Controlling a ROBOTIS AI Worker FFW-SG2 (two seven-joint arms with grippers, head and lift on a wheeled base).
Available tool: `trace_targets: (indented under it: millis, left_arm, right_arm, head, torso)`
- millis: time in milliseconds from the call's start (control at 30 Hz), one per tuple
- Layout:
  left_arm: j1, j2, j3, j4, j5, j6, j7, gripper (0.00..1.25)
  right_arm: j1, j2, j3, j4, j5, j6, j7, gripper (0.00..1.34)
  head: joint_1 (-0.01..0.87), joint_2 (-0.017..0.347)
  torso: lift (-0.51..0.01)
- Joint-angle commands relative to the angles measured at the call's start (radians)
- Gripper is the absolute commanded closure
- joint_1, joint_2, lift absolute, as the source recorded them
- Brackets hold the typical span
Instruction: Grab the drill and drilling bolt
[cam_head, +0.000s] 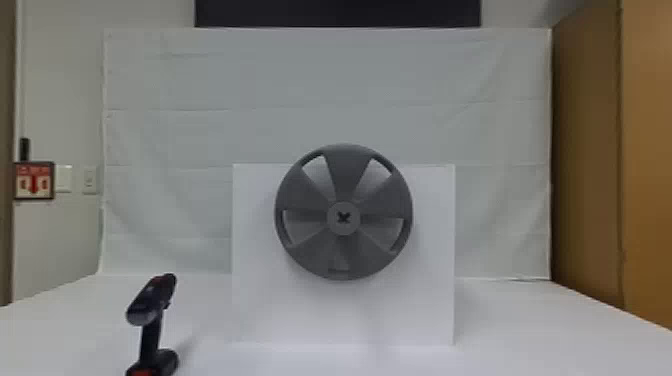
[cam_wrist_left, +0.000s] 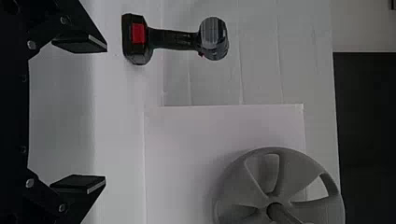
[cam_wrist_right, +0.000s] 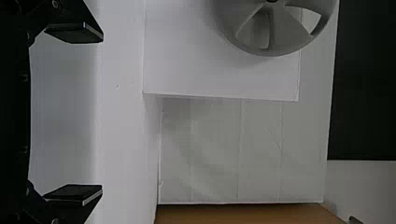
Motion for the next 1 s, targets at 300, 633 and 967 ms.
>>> trace_targets:
  millis: [300, 633, 967]
  left_arm:
    - [0.032, -0.006, 0.013, 0.017, 0.044, 0.000, 0.015, 0.27]
    - [0.008, -0.006, -0.001, 0.054, 0.088, -0.002, 0.015, 0.27]
    - [-0.025, -0.005, -0.020, 0.071, 0.101, -0.011, 0.005, 0.27]
  right_arm:
    - [0.023, 0.002, 0.035, -0.012, 0.006, 0.009, 0.001, 0.16]
    - [0.020, -0.015, 0.033, -0.041, 0.026, 0.040, -0.001, 0.16]
    - [0.010, -0.015, 0.029, -0.044, 0.033, 0.040, -0.001, 0.16]
  head:
    - [-0.015, 0.051]
    - [-0.015, 0.051]
    - [-0.015, 0.051]
  torso:
    - [-0.398]
    - [-0.398]
    - [-0.398]
